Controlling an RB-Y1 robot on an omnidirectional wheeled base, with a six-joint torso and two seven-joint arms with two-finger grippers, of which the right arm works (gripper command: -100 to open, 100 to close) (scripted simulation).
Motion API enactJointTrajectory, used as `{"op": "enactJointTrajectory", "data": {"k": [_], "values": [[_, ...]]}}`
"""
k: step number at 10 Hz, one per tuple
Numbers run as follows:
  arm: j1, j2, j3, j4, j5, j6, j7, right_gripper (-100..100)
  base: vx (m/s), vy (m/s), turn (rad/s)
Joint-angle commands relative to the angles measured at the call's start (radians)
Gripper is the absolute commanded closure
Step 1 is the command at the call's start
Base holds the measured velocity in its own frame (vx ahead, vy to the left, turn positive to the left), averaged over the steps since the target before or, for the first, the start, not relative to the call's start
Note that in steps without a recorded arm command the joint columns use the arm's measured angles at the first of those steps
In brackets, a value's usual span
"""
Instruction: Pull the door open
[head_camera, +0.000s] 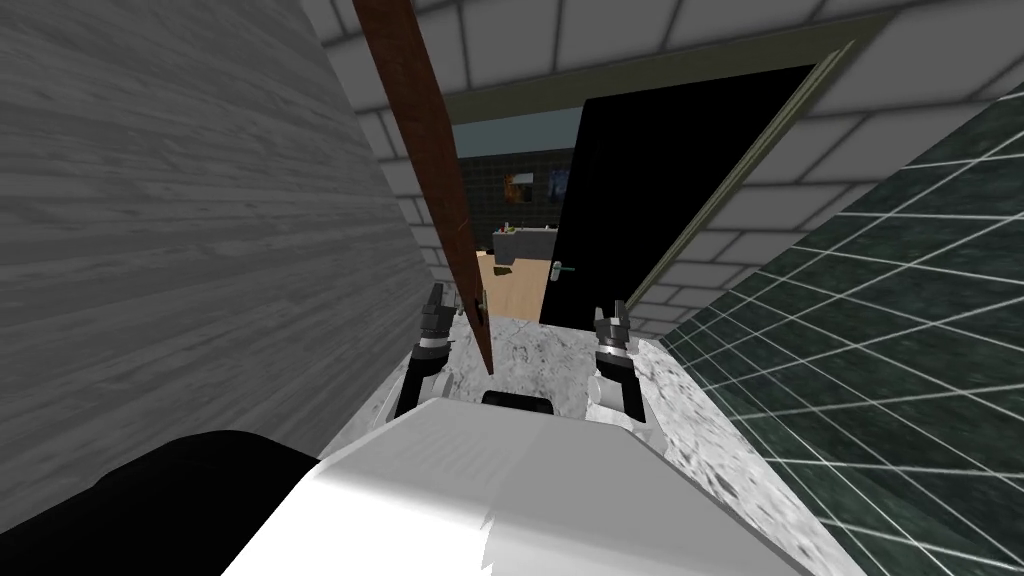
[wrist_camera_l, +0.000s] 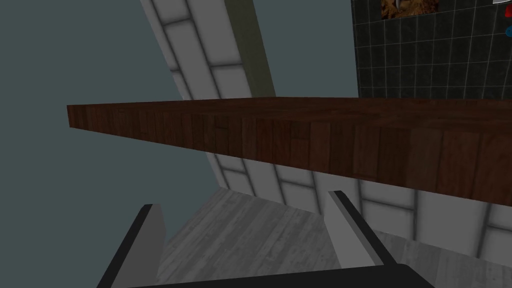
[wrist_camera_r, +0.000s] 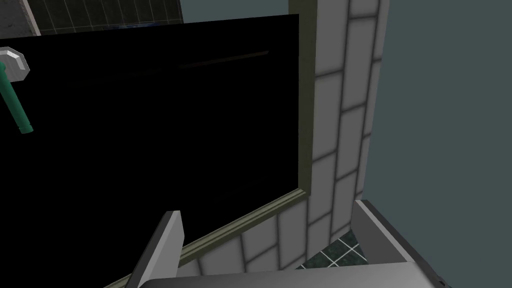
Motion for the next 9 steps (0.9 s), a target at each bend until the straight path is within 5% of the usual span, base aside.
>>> {"op": "enactJointTrajectory", "data": {"k": [1,6,9], "values": [[-0.031,-0.012,-0.003,0.047,-0.031,0.008,0.025,-100,0.084,-0.026,0.130],[-0.086,-0.040,-0.010,0.151,-0.093,0.005,0.064,-100,0.064,-0.036,0.091],[-0.144,-0.070,-0.017,0.249,-0.158,0.002,0.105,-100,0.061,-0.043,0.135]]}}
